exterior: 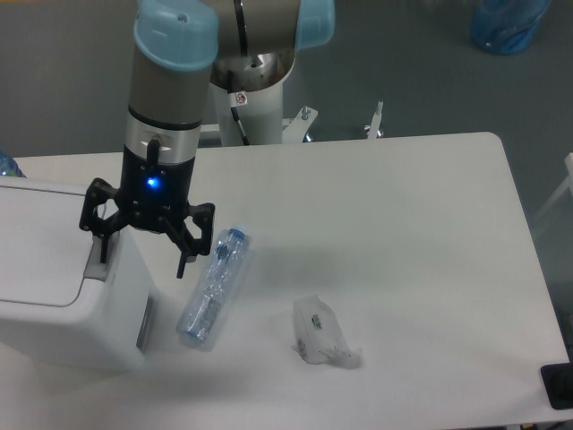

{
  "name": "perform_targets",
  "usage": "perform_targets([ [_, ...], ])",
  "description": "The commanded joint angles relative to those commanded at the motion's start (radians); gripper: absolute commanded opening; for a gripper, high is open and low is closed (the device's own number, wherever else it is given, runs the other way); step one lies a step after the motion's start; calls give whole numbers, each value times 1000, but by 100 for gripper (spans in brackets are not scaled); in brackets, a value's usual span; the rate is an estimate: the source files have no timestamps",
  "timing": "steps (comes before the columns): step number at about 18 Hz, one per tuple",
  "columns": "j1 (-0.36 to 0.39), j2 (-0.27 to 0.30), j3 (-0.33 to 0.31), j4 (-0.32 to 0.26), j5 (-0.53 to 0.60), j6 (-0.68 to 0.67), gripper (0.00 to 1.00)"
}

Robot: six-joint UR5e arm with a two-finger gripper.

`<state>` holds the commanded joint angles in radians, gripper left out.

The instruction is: Open the trash can

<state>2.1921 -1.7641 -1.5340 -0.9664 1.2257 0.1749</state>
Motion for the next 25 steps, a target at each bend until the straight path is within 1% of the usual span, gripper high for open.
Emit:
perform_targets([
  [20,-6,-8,0,-3,0,-2,100],
  [23,-5,-3,15,0,2,0,100],
  [25,15,-3,29,3,0,11,100],
])
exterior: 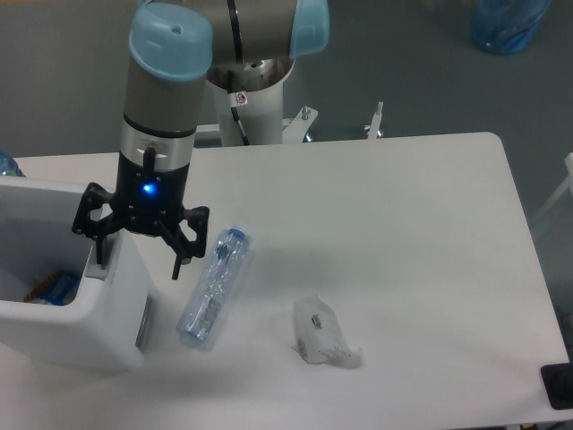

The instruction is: Open the trash can

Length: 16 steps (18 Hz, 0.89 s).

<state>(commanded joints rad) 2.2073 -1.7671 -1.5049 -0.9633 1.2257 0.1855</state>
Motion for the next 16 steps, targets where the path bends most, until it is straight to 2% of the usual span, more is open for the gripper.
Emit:
perform_targets([
  [5,98,-5,28,9,0,20,100],
  [8,159,-35,-3,3,12,161,100],
  [10,193,-35,-59,8,76,248,100],
  [12,235,-44,-110,9,179,414,100],
  [14,264,-67,-123,9,244,512,100],
  [16,276,-93,-118,8,252,605,100],
])
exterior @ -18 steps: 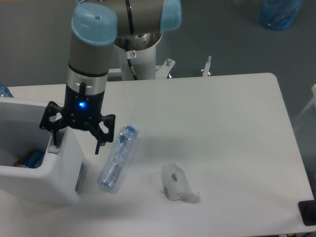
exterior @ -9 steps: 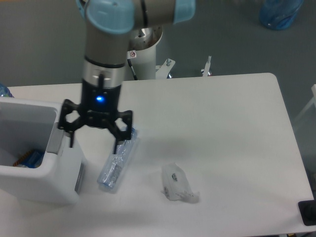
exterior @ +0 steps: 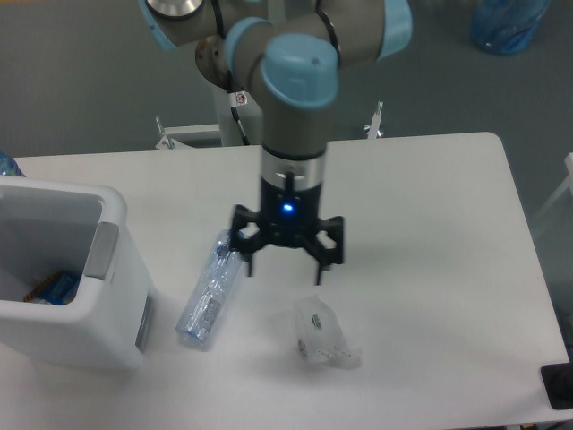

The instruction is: Open the trash can

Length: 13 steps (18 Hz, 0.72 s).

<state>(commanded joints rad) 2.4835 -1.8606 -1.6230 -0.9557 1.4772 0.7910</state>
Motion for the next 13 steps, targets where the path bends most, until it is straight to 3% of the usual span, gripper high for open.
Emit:
perform_targets([
  [4,6,-77,-6,3,92,197,100],
  [13,3,-120,-15,32,175,209,100],
])
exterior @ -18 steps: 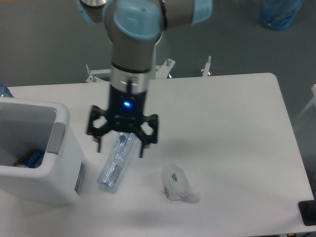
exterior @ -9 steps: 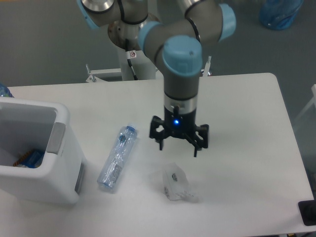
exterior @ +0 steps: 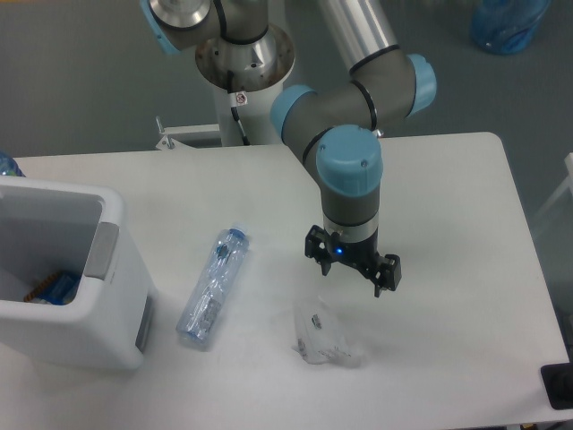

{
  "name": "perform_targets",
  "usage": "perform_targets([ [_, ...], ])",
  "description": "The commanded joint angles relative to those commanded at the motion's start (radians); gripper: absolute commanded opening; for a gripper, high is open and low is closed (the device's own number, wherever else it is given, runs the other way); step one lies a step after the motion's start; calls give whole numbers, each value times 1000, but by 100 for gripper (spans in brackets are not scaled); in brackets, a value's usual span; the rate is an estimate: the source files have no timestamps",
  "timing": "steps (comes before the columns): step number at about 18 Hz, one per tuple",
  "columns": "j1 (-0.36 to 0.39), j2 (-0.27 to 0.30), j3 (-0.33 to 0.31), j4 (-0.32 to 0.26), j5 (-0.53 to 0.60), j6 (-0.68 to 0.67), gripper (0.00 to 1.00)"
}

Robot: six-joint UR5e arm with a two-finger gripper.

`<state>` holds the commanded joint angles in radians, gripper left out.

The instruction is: Open the trash can

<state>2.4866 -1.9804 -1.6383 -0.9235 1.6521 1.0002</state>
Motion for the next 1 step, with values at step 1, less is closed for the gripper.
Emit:
perform_targets([
  [1,0,0,0,0,0,1,100],
])
